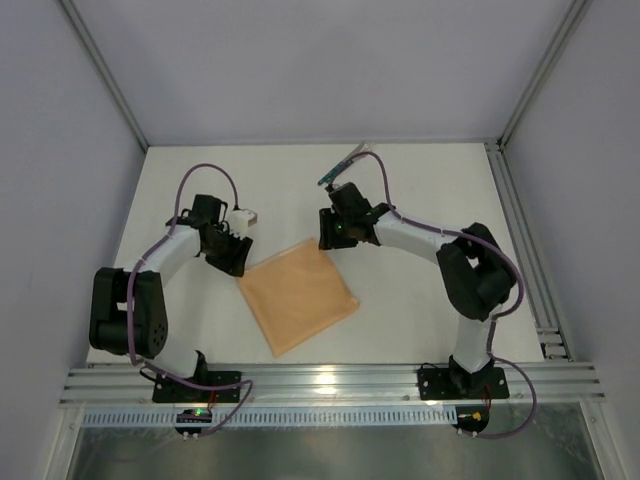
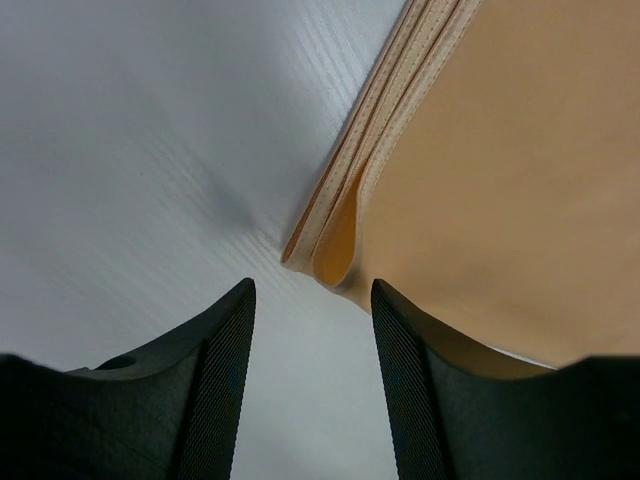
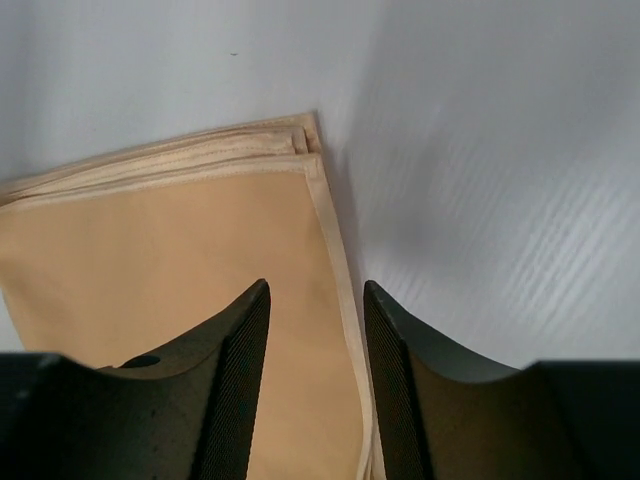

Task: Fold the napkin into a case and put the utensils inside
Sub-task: Move the square-folded napkin to the center of the board.

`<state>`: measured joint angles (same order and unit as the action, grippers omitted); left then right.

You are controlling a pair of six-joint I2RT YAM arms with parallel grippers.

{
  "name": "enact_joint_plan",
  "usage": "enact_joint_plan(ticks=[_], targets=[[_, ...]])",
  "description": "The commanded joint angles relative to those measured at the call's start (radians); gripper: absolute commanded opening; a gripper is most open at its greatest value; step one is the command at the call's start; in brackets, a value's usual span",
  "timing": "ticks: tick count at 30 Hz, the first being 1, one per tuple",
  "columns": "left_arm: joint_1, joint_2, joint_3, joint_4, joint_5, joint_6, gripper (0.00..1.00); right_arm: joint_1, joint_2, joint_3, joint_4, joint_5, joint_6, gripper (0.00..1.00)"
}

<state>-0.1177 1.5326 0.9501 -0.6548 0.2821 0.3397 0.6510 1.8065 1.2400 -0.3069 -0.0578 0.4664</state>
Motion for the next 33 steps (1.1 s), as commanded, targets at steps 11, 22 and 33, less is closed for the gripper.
enact_joint_plan(ticks=[11, 22, 33], targets=[[0.0, 0.05, 0.026, 0.063, 0.015, -0.008, 0.19, -0.005, 0.237, 0.18, 0.008, -0.048, -0.084, 0.23], [0.0, -0.015, 0.015, 0.046, -0.001, 0.018, 0.0, 0.012, 0.179, 0.187, 0.078, -0.031, -0.126, 0.04], [0.0, -0.038, -0.021, 0.043, -0.024, 0.032, 0.1, 0.036, 0.185, 0.187, 0.12, -0.037, -0.112, 0.04]])
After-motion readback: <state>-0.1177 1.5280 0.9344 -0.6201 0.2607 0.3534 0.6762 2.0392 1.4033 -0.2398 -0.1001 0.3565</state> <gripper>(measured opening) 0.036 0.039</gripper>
